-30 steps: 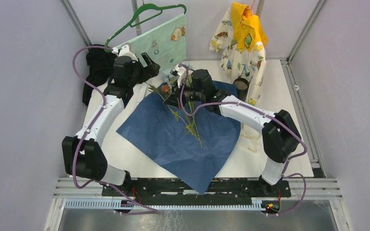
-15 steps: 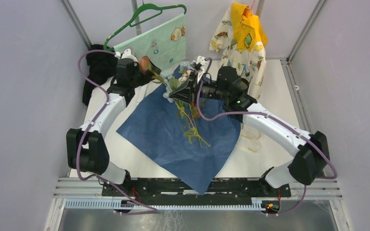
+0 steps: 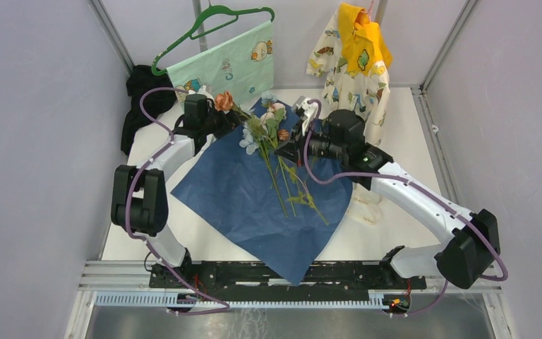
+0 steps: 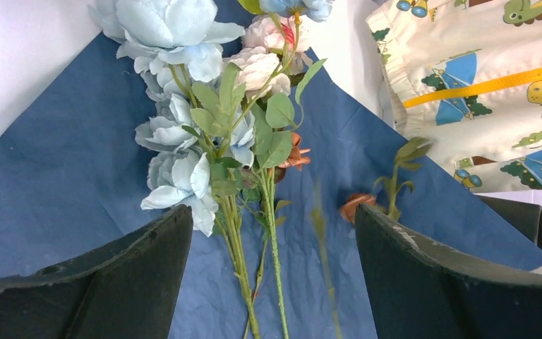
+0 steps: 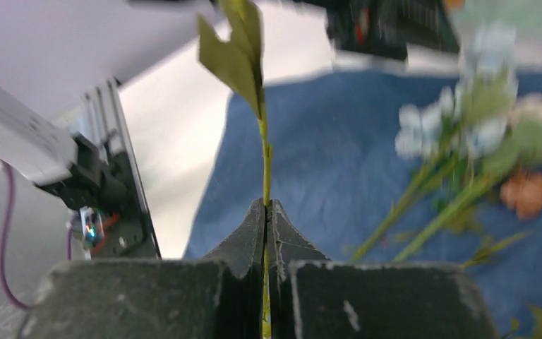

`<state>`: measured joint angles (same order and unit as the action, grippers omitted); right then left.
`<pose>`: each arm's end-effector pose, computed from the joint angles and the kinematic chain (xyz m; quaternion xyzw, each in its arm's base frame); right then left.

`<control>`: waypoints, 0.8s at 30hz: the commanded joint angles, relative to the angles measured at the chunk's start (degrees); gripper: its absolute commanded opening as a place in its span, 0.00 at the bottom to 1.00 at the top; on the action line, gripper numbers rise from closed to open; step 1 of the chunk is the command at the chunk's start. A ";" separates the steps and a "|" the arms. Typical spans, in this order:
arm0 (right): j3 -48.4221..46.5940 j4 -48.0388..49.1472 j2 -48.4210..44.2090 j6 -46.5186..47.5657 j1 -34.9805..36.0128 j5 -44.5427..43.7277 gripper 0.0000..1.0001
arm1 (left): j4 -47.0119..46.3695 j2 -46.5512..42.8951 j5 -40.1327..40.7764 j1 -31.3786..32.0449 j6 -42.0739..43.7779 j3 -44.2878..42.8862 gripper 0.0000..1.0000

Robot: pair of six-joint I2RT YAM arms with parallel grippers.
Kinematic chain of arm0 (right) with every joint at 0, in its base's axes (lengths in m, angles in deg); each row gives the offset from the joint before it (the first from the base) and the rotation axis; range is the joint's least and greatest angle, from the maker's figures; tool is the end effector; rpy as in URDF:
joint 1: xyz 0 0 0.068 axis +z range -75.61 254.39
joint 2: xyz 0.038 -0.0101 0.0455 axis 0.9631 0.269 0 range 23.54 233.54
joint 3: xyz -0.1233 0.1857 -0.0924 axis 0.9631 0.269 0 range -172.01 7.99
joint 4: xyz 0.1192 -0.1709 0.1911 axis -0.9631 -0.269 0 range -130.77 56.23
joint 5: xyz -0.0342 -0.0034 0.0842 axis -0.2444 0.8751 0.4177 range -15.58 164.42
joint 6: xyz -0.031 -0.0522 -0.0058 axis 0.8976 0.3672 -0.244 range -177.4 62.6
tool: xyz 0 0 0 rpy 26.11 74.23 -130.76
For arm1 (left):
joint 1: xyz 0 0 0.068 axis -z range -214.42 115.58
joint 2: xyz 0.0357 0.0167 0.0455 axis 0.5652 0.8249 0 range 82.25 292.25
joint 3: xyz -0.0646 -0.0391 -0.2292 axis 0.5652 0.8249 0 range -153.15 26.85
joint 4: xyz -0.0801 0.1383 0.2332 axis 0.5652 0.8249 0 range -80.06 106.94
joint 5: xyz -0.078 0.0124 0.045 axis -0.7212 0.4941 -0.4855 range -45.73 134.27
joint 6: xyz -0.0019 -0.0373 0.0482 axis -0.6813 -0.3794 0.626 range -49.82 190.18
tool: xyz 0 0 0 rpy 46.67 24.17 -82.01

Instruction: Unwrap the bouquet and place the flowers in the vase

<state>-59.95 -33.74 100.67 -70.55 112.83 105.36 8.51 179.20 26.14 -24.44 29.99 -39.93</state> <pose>0.2625 0.2383 0.3375 -0.3294 0.6780 0.4547 0.4744 0.4037 -0.0853 0.2042 -0.1439 0.8413 -0.3361 0.3983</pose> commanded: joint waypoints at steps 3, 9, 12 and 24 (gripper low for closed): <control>12.15 -11.28 -4.83 1.77 -0.82 -9.88 0.00 | -4.84 0.64 -3.23 -0.12 -2.69 -0.79 0.90; 18.63 -15.73 -4.34 0.48 -1.22 -19.38 0.26 | -5.55 1.83 -4.38 -0.14 -3.19 -1.06 0.89; 18.92 -17.59 -2.69 0.55 -1.35 -22.79 0.39 | -5.60 2.15 -4.63 -0.16 -3.23 -1.15 0.89; 16.53 -18.42 8.85 4.27 -1.46 -27.74 0.61 | -5.10 1.85 -4.80 -0.13 -2.49 -1.32 0.88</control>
<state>-40.65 -53.06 106.24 -68.01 111.71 78.63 5.49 181.26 22.90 -24.44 28.97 -39.93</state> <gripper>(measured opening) 0.608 0.884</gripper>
